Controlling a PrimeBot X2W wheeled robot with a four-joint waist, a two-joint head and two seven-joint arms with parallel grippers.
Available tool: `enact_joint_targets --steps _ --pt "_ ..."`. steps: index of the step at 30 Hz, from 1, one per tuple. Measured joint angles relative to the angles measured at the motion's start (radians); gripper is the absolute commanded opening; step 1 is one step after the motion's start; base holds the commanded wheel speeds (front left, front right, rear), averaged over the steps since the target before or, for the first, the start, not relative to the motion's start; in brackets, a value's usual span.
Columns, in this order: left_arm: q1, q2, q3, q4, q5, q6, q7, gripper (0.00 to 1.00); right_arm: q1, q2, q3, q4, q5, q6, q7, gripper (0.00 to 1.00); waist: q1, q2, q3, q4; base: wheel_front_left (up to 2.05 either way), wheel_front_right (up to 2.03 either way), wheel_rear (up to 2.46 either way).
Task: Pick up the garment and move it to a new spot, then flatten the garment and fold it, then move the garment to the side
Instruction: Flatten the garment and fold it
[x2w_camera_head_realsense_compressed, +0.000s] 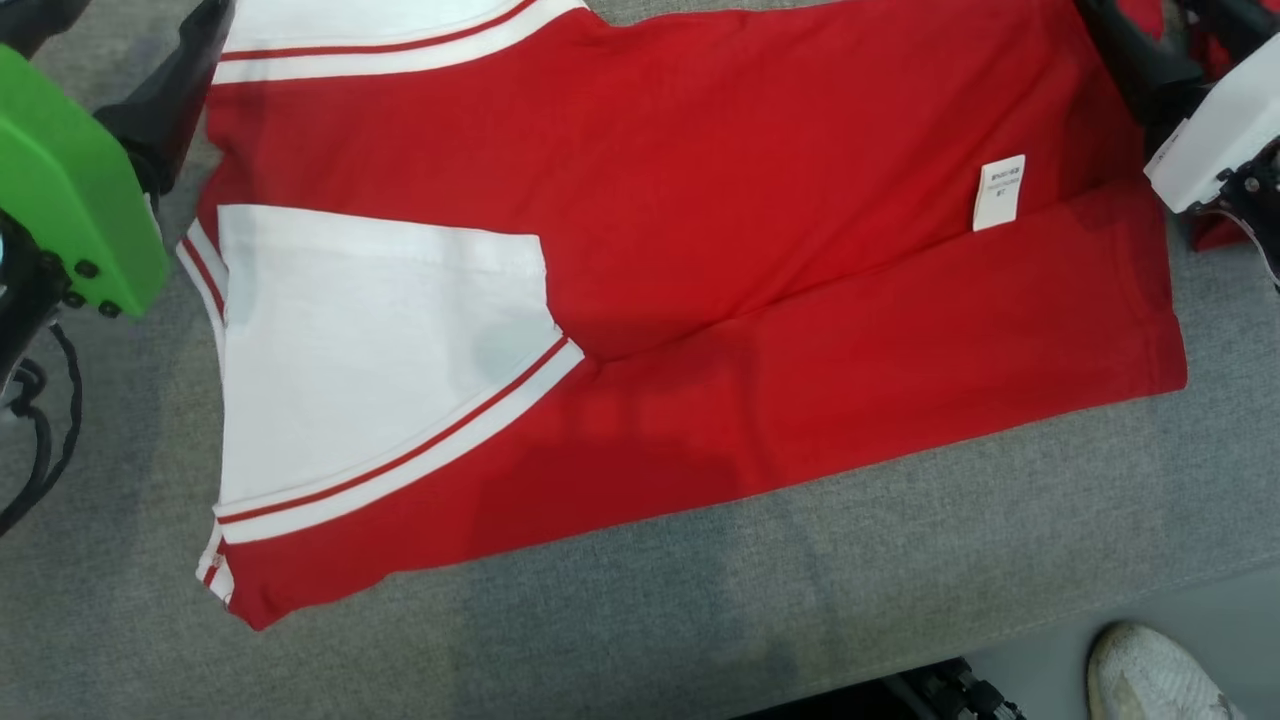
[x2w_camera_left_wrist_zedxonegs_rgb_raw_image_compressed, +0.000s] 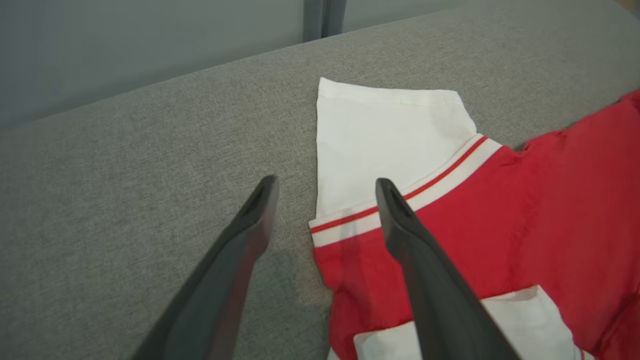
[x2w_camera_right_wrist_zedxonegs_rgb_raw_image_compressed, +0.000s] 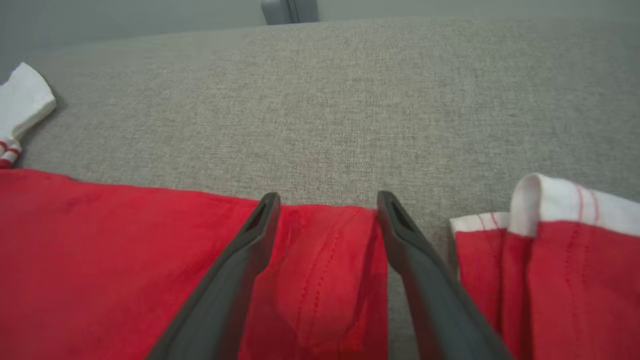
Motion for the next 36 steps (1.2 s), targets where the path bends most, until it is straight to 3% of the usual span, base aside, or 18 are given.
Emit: enact_joint_targets --steps 19,22,25,26,31,35,36 --pt "-0.224 -0.009 -0.091 0.200 0.021 -0.045 0.126 1.00 -0.115 0.057 0.071 0.070 -0.026 0.020 0.078 1.00 0.0000 0.0000 0.069 -0.067 0.00 0.00 0.00" --pt "-0.249 -0.008 -0.104 0.234 0.036 -0.051 0.141 1.00 -0.132 0.064 0.085 0.072 -0.026 0.023 0.091 0.85 0.0000 0.0000 0.074 -0.079 0.00 0.00 0.00" --pt "-0.271 -0.006 -0.103 0.271 0.046 -0.052 0.148 1.00 -0.141 0.079 0.097 0.073 -0.025 0.032 0.100 0.78 0.0000 0.0000 0.078 -0.094 0.00 0.00 0.00" --pt "-0.279 -0.006 -0.102 0.283 0.051 -0.052 0.148 1.00 -0.144 0.084 0.099 0.074 -0.025 0.033 0.106 0.69 0.0000 0.0000 0.079 -0.099 0.00 0.00 0.00" --pt "-0.310 -0.006 -0.103 0.325 0.061 -0.053 0.148 1.00 -0.151 0.090 0.115 0.075 -0.019 0.047 0.123 0.71 0.0000 0.0000 0.083 -0.123 0.00 0.00 0.00" --pt "-0.346 -0.008 -0.109 0.347 0.062 -0.059 0.149 1.00 -0.152 0.092 0.123 0.076 -0.015 0.055 0.131 0.63 0.0000 0.0000 0.086 -0.141 0.00 0.00 0.00" --pt "-0.359 -0.010 -0.110 0.355 0.062 -0.062 0.149 1.00 -0.153 0.094 0.124 0.076 -0.014 0.055 0.131 0.53 0.0000 0.0000 0.088 -0.144 0.00 0.00 0.00"
